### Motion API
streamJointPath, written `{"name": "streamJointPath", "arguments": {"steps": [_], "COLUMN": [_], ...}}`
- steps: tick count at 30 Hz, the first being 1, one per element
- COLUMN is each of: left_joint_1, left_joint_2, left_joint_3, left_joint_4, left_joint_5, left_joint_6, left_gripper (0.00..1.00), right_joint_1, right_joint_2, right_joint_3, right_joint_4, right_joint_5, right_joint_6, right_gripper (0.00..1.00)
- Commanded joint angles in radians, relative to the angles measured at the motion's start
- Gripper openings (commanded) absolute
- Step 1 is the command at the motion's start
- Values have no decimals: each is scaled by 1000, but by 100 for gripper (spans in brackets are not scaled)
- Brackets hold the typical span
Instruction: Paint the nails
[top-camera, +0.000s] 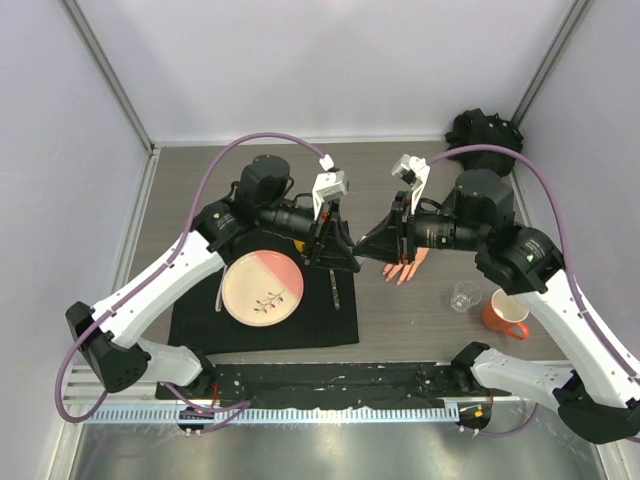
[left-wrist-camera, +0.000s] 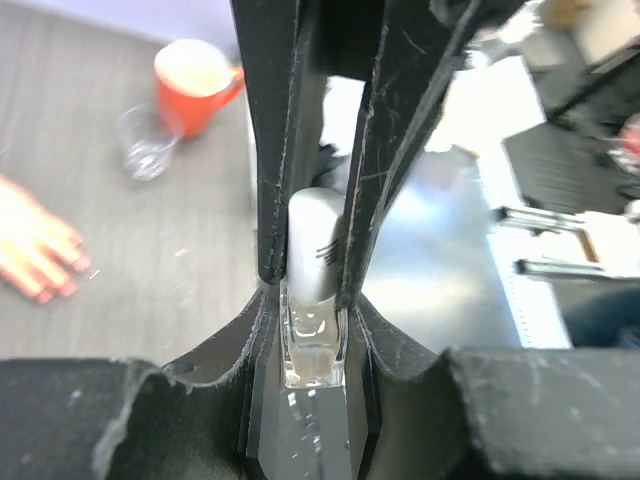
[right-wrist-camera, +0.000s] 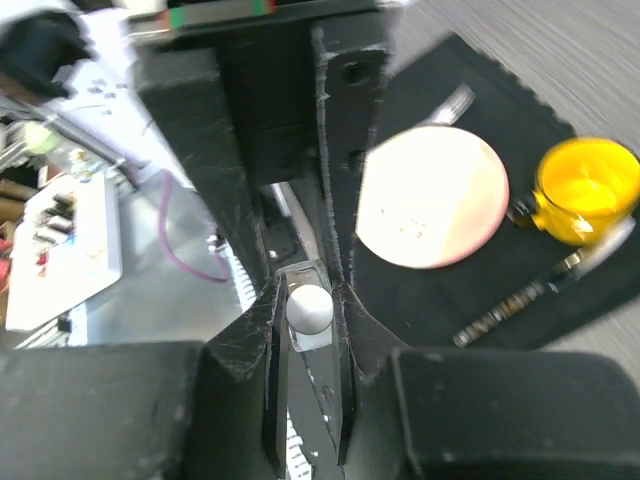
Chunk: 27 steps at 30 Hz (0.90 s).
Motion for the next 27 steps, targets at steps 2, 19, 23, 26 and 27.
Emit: {"name": "streamJointPath", "arguments": {"steps": [2,19,23,26,27], "left_joint_1": [28,-42,-62,-75,-78], "left_joint_2": [-85,-67,-38,-17,-9], "left_joint_3": [6,73,91,110,113], "left_joint_4": [177,19,37,45,48], "left_joint_5": [65,-665,-705,-736,-736], "left_joint_6": [-63,238,242,247,245], "left_gripper": [0,0,0,0,0], "right_joint_1": [11,11,12,14,14], "right_joint_2": [-7,187,246,275,279], "right_joint_3": [-19,399,458,487,487], "right_joint_4": [2,-234,-240,-236,-230], "right_joint_5": [-42,631,617,608,608], "right_joint_6": [-11,370,384,382,385], "right_gripper": [1,64,63,63,63]}}
